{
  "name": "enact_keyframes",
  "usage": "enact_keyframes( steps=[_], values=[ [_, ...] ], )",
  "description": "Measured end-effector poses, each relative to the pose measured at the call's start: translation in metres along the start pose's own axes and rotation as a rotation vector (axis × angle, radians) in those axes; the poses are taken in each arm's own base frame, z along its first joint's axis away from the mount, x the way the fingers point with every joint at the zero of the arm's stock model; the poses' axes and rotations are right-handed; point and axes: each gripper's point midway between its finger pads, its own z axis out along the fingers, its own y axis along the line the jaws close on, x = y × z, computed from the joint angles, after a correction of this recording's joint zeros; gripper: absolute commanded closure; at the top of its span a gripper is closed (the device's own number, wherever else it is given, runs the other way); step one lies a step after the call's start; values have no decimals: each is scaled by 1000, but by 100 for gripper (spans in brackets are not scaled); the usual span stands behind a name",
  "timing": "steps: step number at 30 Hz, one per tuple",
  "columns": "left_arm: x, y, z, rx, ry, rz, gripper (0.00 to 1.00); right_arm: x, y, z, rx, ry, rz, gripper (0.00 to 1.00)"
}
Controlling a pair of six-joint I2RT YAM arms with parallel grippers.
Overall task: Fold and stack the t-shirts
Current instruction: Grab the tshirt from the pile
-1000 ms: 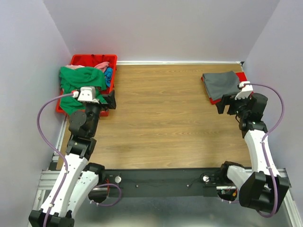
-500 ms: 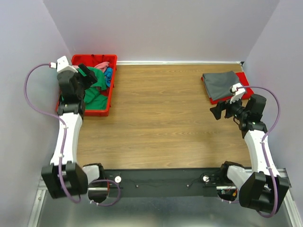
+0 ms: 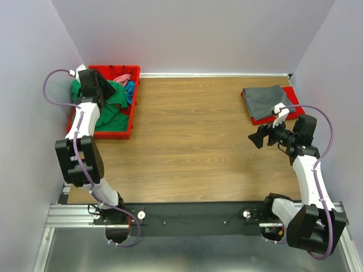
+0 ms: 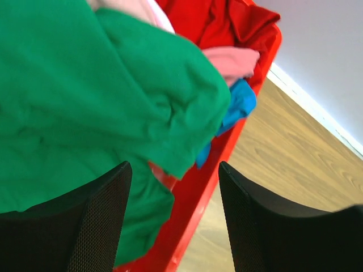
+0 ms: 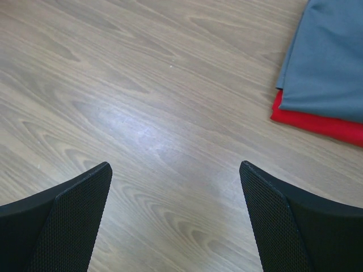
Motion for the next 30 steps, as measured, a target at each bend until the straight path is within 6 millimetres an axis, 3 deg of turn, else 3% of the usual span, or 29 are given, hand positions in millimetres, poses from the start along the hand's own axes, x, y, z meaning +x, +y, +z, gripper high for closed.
enact_keyframes(
  steps=[8,12,15,17,20,25,27,30],
  values=[
    [0,13,42,-83,13,-7,34,5,5,1,-32,21,9,0],
    [0,18,54,-117,13,-7,50,9,5,2,-39,37,21,0],
    [2,22,63,-138,21,-3,78,12,6,2,-44,48,29,0],
    [5,24,66,-146,30,-2,86,13,6,3,-46,52,29,0],
    [5,24,67,-149,33,2,100,14,6,3,-47,55,30,0],
    [-1,21,60,-139,21,15,100,15,6,3,-48,56,30,0],
    [-10,16,51,-125,1,22,100,15,6,3,-48,57,31,0],
    [-34,1,21,-80,-60,29,100,15,6,3,-49,57,31,0]
  ],
)
